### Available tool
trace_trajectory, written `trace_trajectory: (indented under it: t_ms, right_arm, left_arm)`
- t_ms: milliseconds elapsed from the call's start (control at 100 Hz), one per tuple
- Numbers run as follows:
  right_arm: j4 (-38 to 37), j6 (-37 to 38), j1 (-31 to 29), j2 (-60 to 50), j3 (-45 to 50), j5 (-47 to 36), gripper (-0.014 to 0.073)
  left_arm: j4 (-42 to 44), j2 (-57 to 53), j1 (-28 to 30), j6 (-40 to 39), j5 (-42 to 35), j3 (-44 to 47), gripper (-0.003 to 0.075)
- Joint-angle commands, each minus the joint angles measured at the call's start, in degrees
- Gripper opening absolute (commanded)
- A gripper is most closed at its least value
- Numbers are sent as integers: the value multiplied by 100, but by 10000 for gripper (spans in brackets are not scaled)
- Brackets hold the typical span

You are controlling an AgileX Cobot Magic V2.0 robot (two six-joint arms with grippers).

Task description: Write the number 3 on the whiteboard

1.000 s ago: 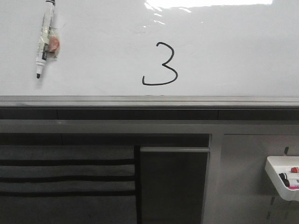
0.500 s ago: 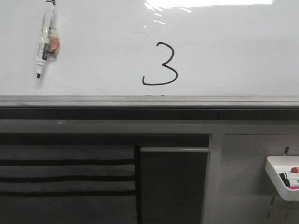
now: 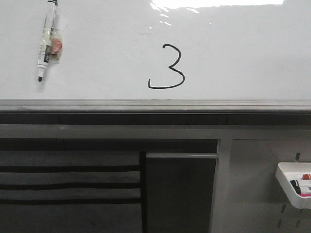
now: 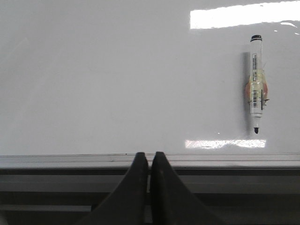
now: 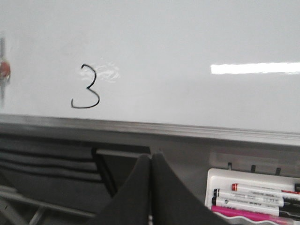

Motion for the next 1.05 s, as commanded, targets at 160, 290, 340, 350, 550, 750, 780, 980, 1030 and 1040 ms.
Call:
trace_trajectory:
  t_ms: [160,290,340,350,550,750,780,980,1030,1040]
  right_arm:
    - [212,-16,-1130,-887,1759,-2394,-74]
    - [279,-16,-1269,-1070,2273,-2727,-74]
    - [279,-16,-1269,-1172,2405,-2827,-74]
    - [279,-16,-1269,-1201,2447,-2848,-74]
    - [279,-16,-1269,-1274,2582,-3160,-74]
    - [279,-16,-1269,-1274,2582,-3107,-74]
    - [279,-16,-1269,-1274,2582,-3107,-74]
    - [279,-16,-1269,-1274,2582,-3107,-74]
    - [279,-16,-1269,-1274,2582,-3107,-74]
    - [279,-16,-1269,-1274,2582,-3107,-74]
  left_arm:
    - [-53,-172,-43,5,-472,10,-18]
    - [-53,-172,-43,5,-472,10,-18]
    - [-53,-172,-43,5,-472,10,-18]
    - [-53,-172,-43,5,-472,10,-18]
    - [-53,-172,-43,5,-472,10,-18]
    - [-53,-172,-43,5,-472,10,-18]
    - [-53,-172,-43,5,-472,10,-18]
    - [-53,-172,-43,5,-472,10,-18]
    - [-53,-172,-43,5,-472,10,-18]
    - [-53,-172,-43,5,-472,10,-18]
